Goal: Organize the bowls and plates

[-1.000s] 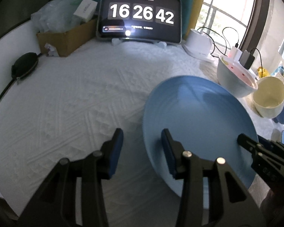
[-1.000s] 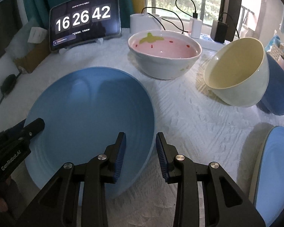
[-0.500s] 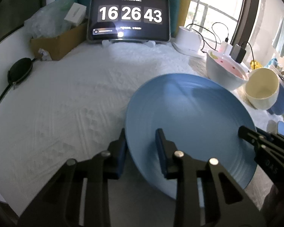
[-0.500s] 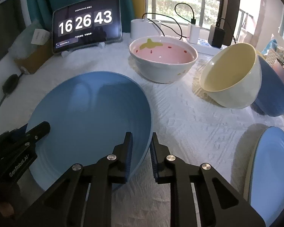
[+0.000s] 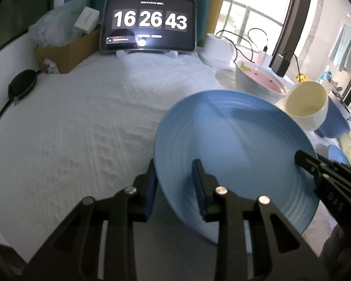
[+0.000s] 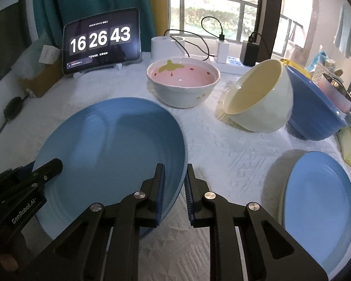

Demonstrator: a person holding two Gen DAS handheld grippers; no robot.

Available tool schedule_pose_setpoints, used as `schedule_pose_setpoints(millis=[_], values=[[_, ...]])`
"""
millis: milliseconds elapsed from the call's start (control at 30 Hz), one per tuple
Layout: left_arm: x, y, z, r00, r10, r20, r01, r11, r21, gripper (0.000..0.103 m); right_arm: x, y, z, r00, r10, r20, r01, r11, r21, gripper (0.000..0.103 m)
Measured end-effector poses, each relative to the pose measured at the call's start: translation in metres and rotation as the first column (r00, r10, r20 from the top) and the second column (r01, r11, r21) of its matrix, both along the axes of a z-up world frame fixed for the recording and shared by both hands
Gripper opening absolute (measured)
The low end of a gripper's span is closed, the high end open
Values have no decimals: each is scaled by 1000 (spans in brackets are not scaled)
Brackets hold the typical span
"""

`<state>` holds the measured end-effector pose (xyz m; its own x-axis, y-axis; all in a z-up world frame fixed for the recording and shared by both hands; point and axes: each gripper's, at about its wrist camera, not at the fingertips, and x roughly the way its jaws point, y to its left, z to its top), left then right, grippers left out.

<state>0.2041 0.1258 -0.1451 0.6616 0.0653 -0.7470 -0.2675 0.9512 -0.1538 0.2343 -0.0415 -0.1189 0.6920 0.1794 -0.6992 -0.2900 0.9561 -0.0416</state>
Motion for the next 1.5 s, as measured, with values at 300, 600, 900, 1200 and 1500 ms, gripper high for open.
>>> schedule_pose_setpoints(millis=[300, 600, 900, 1200, 1500], values=[[-10, -18, 13, 999, -33, 33, 32, 999, 15, 30, -15, -20, 11, 999, -24, 36, 23, 1000, 19, 18], [-16, -43, 25, 996, -74, 48, 72, 997, 40, 30, -30, -47, 18, 996, -62, 63, 58, 997, 56, 18], [-16, -69, 33, 992, -109, 57, 106, 993, 60, 30, -40, -77, 22, 992, -100, 79, 92, 991, 100, 18], [-19, -99, 41, 987, -154, 55, 148, 984, 96, 30, -49, -109, 23, 986, -139, 90, 125, 982, 144, 18], [-20, -128, 46, 981, -189, 49, 183, 977, 113, 30, -56, -139, 24, 981, -172, 94, 153, 972, 177, 18]])
